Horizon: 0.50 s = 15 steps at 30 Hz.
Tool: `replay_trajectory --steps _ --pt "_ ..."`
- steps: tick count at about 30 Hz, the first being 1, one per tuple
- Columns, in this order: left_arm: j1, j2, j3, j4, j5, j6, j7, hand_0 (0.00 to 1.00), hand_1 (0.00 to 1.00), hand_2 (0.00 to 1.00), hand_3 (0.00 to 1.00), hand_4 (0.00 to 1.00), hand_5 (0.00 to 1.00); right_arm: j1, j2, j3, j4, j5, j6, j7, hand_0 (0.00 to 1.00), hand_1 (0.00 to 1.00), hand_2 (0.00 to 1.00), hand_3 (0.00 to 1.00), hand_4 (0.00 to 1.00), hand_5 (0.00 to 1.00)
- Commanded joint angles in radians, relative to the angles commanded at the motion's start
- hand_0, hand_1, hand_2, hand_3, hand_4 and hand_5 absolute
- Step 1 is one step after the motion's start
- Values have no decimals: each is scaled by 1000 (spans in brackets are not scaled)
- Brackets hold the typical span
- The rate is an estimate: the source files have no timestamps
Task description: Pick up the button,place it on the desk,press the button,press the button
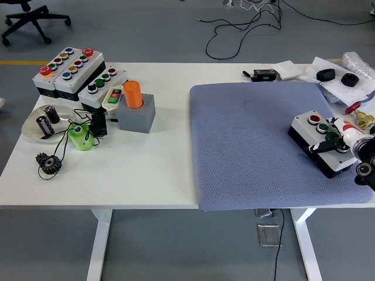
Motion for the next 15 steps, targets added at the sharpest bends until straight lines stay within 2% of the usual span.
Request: replay_trajectory --steps 3,4,9,10,13,15 --pt "-2 1 -1 0 3 0 0 611 528 511 482 285 998 10 5 -27 -16 -86 -15 -4 759 684 707 825 900 93" --pt "-2 1 -2 0 3 1 0 611 528 508 480 286 998 11 6 -30 -18 -102 -20 -5 475 406 435 607 676 2" --pt "-2 2 -3 1 1 1 -1 611 528 508 480 286 998 19 1 -66 -31 -141 -33 -30 475 406 435 607 676 2" --pt "-2 2 -3 1 1 2 -1 611 525 508 480 287 998 20 0 -71 -33 -145 -35 -32 463 349 390 516 618 2" --pt "-2 1 0 1 0 2 -1 611 525 508 480 287 998 24 -2 -85 -42 -171 -46 -36 463 349 390 516 618 2" --pt "-2 1 0 1 -1 2 -1 611 525 508 480 287 998 19 -20 -96 -30 -185 -72 -23 463 349 390 516 618 2"
